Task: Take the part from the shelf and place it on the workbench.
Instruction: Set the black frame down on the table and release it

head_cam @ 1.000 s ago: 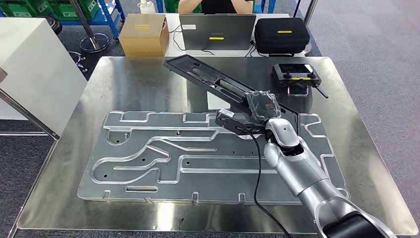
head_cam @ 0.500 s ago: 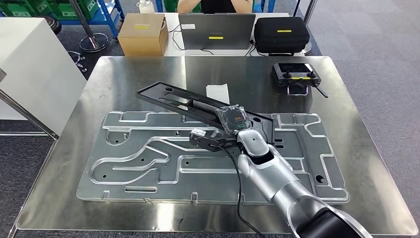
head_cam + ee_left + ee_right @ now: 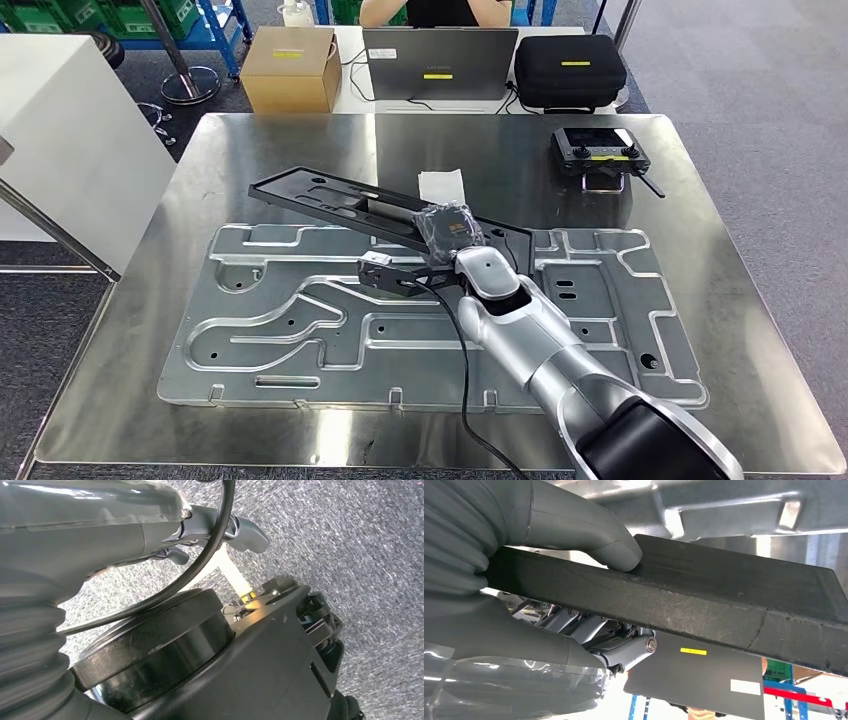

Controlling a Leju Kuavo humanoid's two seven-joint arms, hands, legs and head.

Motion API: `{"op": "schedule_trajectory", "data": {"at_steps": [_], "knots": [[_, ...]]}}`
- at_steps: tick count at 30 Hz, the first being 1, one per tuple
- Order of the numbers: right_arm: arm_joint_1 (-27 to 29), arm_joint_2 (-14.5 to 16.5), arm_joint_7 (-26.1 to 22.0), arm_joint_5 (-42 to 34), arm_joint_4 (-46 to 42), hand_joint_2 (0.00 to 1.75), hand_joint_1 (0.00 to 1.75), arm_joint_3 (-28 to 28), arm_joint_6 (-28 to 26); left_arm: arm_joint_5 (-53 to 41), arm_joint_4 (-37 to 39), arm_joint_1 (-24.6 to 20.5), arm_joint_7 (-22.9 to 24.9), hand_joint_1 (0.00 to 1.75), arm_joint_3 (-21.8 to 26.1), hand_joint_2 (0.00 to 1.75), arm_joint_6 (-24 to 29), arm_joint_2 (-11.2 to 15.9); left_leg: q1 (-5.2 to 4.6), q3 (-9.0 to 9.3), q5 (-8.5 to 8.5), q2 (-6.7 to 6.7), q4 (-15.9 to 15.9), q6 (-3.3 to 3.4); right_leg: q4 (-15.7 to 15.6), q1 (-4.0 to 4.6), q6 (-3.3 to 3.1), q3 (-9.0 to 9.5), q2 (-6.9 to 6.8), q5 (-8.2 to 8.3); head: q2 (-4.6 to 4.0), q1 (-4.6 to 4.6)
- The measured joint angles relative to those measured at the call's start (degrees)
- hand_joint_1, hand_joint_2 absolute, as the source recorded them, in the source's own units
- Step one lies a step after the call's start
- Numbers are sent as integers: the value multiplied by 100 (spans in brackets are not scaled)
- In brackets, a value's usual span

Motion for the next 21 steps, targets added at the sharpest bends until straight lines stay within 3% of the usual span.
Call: {"op": "schedule_trajectory", "data": {"at_steps": [6,14,21], "knots": [[-30,-10,31,-31,118,175,175,9,22,33,0,52,-289,0,-1,175,-36,4,0,0,0,0,2,0,-1,-7,0,-4,1,0,0,-1],[37,-209,60,-118,224,175,175,-7,-124,43,0,75,-337,0,-7,175,39,6,0,0,-1,1,2,1,-1,-7,1,-4,3,0,0,-1],[258,-184,-234,161,-7,175,175,22,-539,99,0,77,-308,0,-5,175,1,6,-2,0,-1,3,2,1,-1,-4,1,-3,6,0,-1,-2]]}}
